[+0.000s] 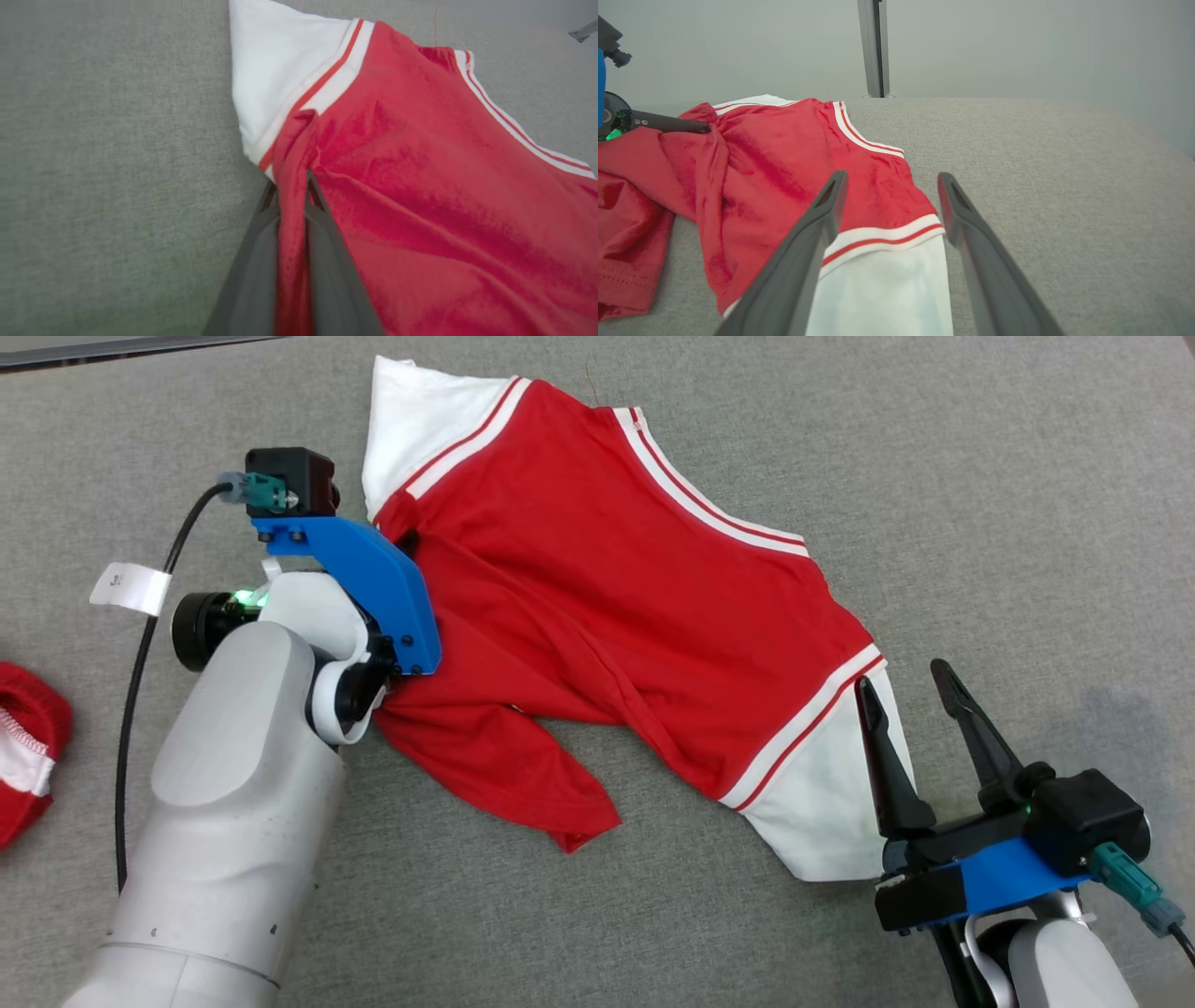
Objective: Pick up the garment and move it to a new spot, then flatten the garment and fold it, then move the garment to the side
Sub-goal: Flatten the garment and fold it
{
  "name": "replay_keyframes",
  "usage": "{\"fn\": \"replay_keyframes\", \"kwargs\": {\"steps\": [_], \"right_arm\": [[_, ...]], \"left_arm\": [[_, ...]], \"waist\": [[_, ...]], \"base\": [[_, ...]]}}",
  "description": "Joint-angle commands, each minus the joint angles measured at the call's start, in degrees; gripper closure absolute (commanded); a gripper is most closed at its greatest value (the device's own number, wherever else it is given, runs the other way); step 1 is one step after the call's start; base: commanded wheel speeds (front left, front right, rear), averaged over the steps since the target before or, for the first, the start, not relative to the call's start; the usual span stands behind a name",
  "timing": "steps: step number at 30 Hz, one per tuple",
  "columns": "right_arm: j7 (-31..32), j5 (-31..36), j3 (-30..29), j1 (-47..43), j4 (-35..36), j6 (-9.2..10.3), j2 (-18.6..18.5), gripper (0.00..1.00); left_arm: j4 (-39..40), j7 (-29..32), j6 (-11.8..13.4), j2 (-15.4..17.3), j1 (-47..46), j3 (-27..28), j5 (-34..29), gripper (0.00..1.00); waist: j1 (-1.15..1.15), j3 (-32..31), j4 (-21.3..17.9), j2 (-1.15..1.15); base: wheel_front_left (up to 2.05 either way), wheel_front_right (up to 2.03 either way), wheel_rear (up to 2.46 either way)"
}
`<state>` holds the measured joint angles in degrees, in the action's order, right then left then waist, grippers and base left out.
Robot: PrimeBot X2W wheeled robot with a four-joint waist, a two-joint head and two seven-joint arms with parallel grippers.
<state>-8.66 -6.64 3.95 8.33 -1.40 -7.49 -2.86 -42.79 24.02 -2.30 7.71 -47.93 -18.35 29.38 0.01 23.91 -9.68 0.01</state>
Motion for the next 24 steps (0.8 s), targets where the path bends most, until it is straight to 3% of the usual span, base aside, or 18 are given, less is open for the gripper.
{"fn": "replay_keyframes", "kwargs": {"steps": [1, 9, 12, 21, 22, 23, 24], "right_arm": [[-0.4, -0.6, 0.0, 1.0, -0.3, -0.01, -0.1, 0.0], [-0.3, -0.5, -1.0, 0.8, -1.2, -0.01, -0.1, 0.0], [-0.2, -0.7, -1.6, -0.5, -1.5, -0.01, -0.1, 0.0], [0.2, -1.4, -2.1, -2.5, -1.7, -0.01, 0.0, 0.0], [0.2, -1.4, -2.1, -2.8, -1.7, -0.01, 0.0, 0.0], [0.3, -1.5, -2.2, -3.0, -1.7, -0.01, 0.0, 0.0], [0.4, -1.5, -2.2, -3.1, -1.6, -0.01, -0.1, 0.0]], "left_arm": [[0.1, -1.3, -0.5, 0.2, -0.9, -0.3, -0.7, 1.0], [4.9, -12.2, -2.3, -0.1, 1.5, -2.5, -2.8, 1.0], [13.8, -18.7, -4.2, 0.1, 6.3, -8.7, -6.2, 1.0], [30.6, -16.8, -4.9, 2.7, 24.0, -21.8, -7.8, 1.0], [31.7, -16.0, -4.9, 2.9, 25.7, -22.9, -7.6, 0.7], [32.6, -15.5, -5.0, 2.9, 27.1, -24.0, -7.5, 0.28], [33.4, -14.7, -5.0, 3.0, 28.5, -25.0, -7.2, 0.0]], "waist": [[-0.01, -0.2, 0.3, -0.01], [-0.01, -2.6, 2.6, -0.01], [-0.01, -5.0, 4.6, -0.01], [-0.01, -9.0, 6.8, -0.01], [-0.01, -9.3, 7.0, -0.01], [-0.01, -9.5, 7.3, -0.01], [-0.01, -9.7, 7.6, -0.01]], "base": [[0.0, 0.0, 0.0], [0.0, 0.0, 0.0], [0.0, 0.0, 0.0], [0.0, 0.0, 0.0], [0.0, 0.0, 0.0], [0.0, 0.0, 0.0], [0.0, 0.0, 0.0]]}}
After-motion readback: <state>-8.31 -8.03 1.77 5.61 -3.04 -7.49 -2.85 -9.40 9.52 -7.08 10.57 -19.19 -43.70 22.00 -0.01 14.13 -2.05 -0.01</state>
